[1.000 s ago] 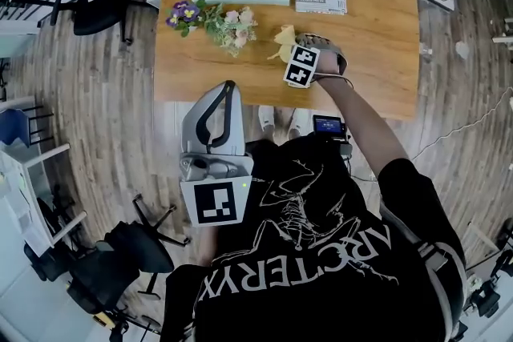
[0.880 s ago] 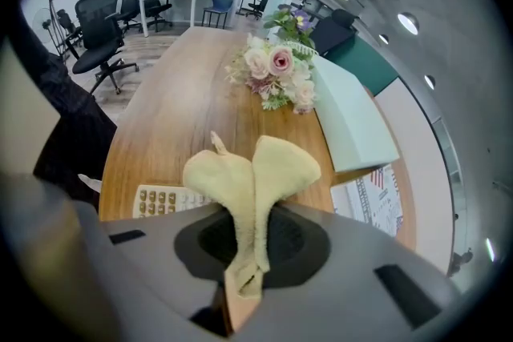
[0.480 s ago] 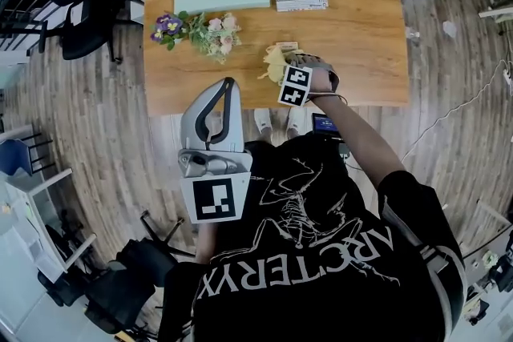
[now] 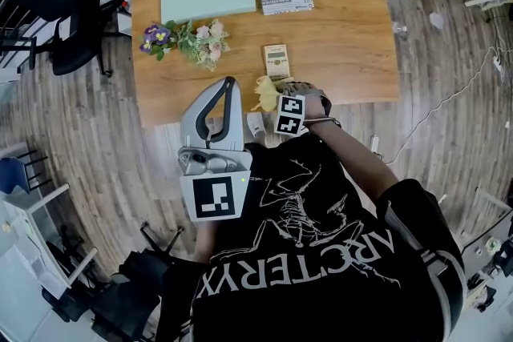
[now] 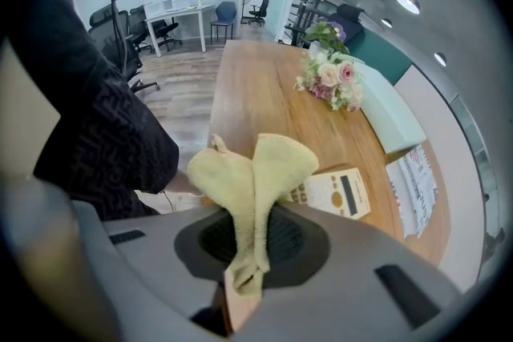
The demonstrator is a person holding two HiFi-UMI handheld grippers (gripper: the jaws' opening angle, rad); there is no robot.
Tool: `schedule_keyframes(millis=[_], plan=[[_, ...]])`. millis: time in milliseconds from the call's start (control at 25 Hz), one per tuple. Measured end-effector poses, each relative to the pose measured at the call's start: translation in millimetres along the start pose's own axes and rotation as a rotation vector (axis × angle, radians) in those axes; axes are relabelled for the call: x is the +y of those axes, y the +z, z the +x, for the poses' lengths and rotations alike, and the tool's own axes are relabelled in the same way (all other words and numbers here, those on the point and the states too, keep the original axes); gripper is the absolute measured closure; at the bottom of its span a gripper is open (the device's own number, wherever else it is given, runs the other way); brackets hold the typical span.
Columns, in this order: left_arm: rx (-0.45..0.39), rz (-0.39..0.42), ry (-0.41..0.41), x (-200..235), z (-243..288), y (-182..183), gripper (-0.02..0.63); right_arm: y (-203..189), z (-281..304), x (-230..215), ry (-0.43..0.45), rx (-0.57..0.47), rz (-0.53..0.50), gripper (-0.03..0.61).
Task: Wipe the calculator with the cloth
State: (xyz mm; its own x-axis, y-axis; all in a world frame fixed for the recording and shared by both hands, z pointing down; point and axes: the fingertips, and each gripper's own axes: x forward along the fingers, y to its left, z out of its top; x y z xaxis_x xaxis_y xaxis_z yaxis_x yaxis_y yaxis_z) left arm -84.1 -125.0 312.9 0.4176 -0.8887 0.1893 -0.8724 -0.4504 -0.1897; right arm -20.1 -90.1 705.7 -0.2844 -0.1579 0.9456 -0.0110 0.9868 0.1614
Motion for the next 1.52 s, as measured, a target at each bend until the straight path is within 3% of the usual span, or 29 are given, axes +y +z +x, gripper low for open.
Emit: schedule_keyframes(millis=[200,440,600,760,880,1080,1240,1360,1520], plan=[[0.004,-0.006,0.003,2.6,-3.5,-1.1,0.604,-6.9,13.6,19.0,0.072,0.019,0.013,0.526],[0.006,-0.011,0.009,1.2,-6.9,-2.9,0.604,-7.9,11.5,19.7,0.084,0.001,0.041,0.526],[0.001,0.005,-0.005,0.1,-4.2,-0.4,0.604,-8.8,-21.0,0.5,0.057,-0.108,0.206,0.526],[-0.014,0.016,-0.026,-3.7,4.5,5.5,0.604,-34.8,-95.6,-63.7,-0.097,-0.333,0.571,0.526],[-0.028,0.028,-0.046,-7.4,12.9,10.8,0.604,-42.7,-178.2,-108.7,-0.272,-0.528,0.685,0.526],[-0.045,0.050,-0.070,-12.8,23.0,20.8,0.604,-18.6,-305.3,-147.7,-0.559,-0.833,0.653,0.526],[-0.069,0.071,-0.070,-10.0,28.5,30.4,0.604,2.9,-378.7,-157.4,-0.755,-0.978,0.610,0.526],[-0.076,0.068,-0.044,-1.8,29.2,31.9,0.604,15.2,-404.5,-156.8,-0.841,-1.011,0.553,0.526],[-0.077,0.049,-0.010,10.1,26.4,31.0,0.604,20.9,-415.6,-157.1,-0.870,-1.027,0.531,0.526]])
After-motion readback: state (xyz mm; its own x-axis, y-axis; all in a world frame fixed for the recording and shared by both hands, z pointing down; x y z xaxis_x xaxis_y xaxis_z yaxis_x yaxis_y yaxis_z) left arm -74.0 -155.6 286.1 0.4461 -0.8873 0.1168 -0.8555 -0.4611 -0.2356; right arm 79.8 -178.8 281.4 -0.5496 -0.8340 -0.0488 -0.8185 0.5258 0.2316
